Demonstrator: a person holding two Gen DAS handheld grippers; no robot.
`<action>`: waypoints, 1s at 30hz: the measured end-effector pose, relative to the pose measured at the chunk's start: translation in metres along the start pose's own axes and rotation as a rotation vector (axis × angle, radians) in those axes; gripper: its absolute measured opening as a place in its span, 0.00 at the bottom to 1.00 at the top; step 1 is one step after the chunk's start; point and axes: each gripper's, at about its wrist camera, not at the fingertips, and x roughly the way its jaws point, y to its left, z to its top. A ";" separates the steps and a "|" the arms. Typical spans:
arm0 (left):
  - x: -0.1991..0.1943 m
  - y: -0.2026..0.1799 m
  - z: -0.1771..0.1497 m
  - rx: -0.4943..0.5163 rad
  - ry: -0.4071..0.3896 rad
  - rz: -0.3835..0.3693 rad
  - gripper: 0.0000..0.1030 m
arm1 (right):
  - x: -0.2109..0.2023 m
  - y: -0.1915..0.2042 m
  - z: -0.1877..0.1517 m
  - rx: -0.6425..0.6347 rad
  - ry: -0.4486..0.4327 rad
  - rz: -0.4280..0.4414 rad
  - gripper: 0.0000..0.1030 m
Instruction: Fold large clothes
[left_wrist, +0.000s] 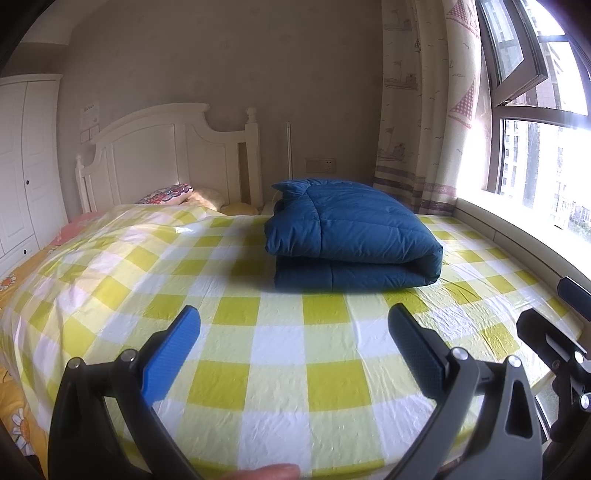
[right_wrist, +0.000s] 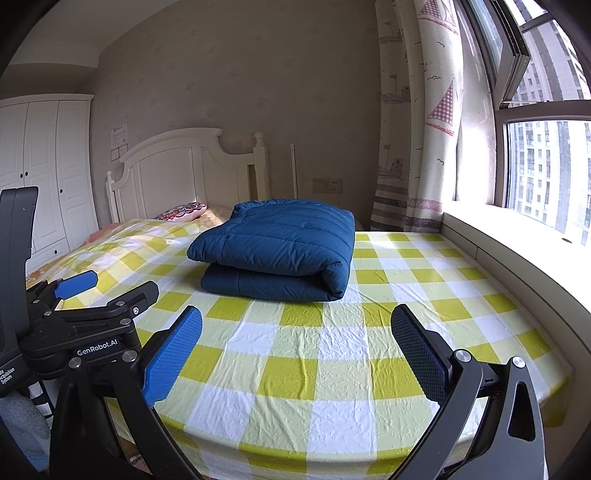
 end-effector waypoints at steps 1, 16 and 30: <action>0.000 0.000 0.000 0.000 0.000 0.000 0.98 | 0.000 0.000 0.000 0.000 0.001 0.000 0.96; -0.002 0.001 -0.005 0.005 -0.001 0.000 0.98 | 0.001 0.001 -0.003 -0.002 0.006 0.004 0.96; -0.004 0.001 -0.006 0.016 -0.005 0.002 0.98 | 0.001 0.000 -0.003 -0.002 0.006 0.005 0.96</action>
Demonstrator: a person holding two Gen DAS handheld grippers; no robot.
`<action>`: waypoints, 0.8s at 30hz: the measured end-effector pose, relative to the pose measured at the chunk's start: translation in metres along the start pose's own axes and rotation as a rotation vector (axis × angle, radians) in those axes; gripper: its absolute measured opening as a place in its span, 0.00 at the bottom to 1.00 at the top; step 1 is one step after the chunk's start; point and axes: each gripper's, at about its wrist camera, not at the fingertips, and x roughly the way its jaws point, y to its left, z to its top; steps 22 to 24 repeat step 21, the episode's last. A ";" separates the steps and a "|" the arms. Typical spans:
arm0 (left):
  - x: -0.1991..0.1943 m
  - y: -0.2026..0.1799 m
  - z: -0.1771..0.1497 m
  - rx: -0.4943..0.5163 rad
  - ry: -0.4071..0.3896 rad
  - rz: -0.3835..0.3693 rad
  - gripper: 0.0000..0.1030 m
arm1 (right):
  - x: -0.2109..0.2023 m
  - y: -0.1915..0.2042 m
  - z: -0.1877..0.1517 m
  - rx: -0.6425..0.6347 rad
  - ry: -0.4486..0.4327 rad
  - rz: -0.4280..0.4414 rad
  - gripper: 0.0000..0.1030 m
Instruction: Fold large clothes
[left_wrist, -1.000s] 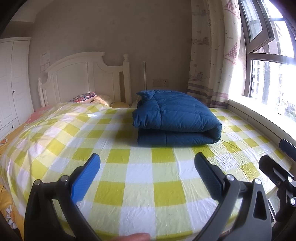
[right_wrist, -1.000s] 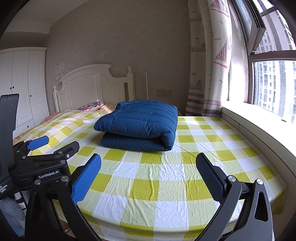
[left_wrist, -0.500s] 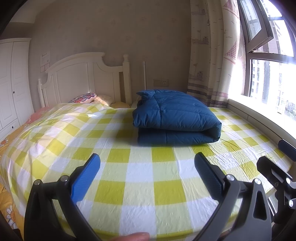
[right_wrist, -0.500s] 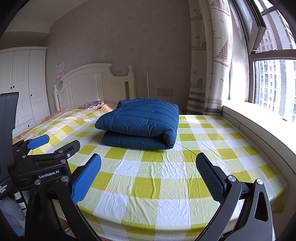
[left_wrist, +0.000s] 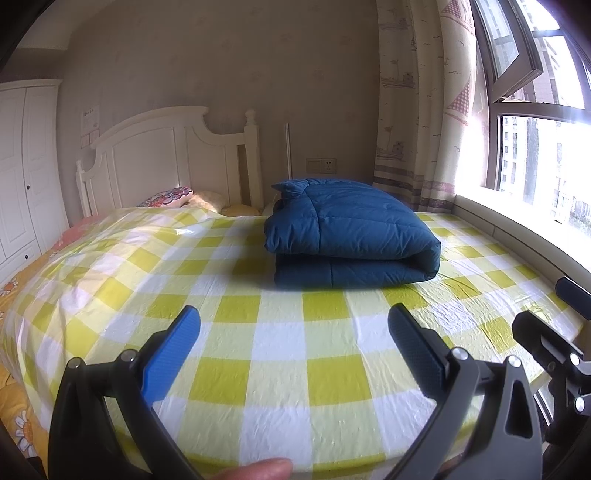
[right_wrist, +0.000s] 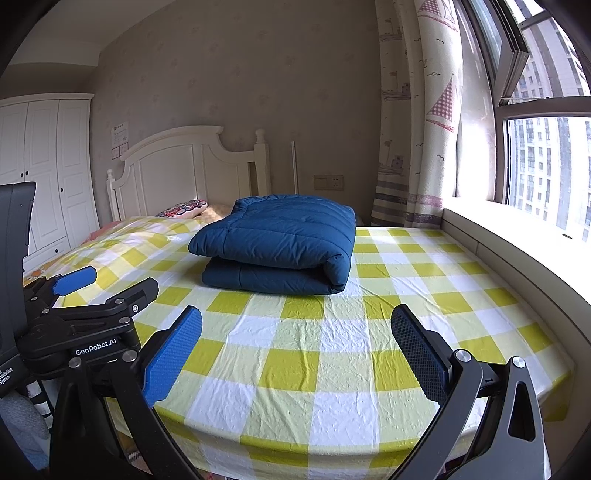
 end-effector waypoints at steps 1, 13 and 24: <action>-0.001 0.001 0.000 0.000 -0.002 0.000 0.98 | 0.000 0.000 0.000 0.000 0.000 0.000 0.96; 0.013 0.005 0.021 -0.037 -0.041 -0.114 0.98 | 0.017 0.003 -0.001 -0.041 0.018 -0.014 0.96; 0.112 0.126 0.070 -0.087 0.154 0.052 0.98 | 0.052 -0.115 0.070 0.021 0.079 -0.204 0.96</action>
